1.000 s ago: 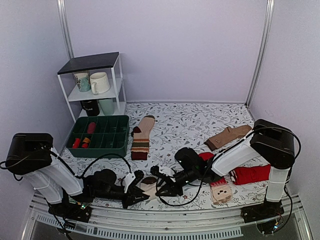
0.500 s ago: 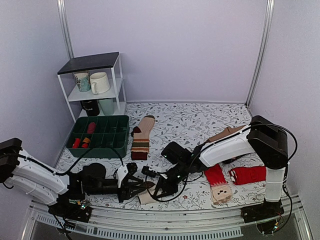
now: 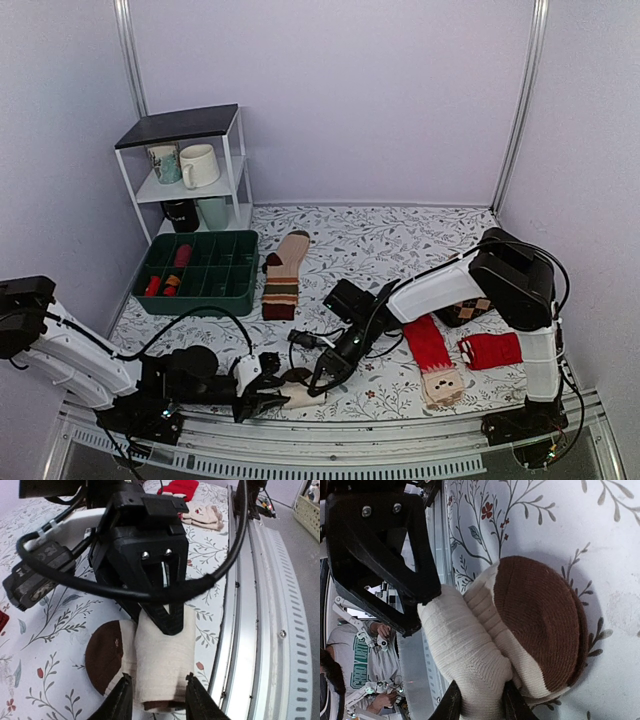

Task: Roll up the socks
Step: Roll a pair of socks at the center of the board.

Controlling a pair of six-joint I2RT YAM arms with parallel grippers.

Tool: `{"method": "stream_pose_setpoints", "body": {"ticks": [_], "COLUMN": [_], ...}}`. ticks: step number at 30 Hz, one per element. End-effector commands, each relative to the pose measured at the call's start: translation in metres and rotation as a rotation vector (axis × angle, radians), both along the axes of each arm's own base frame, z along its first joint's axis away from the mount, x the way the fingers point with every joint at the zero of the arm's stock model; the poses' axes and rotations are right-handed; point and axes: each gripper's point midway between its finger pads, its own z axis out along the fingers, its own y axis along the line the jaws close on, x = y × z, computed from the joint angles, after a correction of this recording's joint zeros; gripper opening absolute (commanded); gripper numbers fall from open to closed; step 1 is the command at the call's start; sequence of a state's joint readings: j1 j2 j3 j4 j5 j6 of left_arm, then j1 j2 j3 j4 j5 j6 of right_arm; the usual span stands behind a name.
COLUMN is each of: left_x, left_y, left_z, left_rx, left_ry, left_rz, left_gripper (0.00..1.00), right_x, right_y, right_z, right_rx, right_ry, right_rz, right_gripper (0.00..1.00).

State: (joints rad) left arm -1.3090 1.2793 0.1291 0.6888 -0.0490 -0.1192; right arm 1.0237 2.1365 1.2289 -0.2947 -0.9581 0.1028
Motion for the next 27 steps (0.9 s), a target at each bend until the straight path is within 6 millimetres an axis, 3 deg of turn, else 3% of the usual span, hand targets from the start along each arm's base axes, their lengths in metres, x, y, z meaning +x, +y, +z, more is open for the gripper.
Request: {"method": "stream_pose_setpoints", "body": {"ticks": [1, 11, 27], "left_x": [-0.003, -0.015, -0.02], "left_y": [-0.015, -0.029, -0.023], "left_z": [0.004, -0.014, -0.047], "left_rx": [0.014, 0.091, 0.193], "left_ry": [-0.062, -0.105, -0.018], "left_rz": [-0.014, -0.049, -0.013], "left_gripper": [0.39, 0.42, 0.43], "right_x": [-0.03, -0.027, -0.022], "right_y": [-0.085, -0.088, -0.088], "right_z": [-0.085, -0.092, -0.093], "right_rx": [-0.509, -0.545, -0.547], "right_ry": [0.113, 0.109, 0.108], "right_rz": [-0.052, -0.07, -0.082], "right_gripper": [0.21, 0.21, 0.21]}}
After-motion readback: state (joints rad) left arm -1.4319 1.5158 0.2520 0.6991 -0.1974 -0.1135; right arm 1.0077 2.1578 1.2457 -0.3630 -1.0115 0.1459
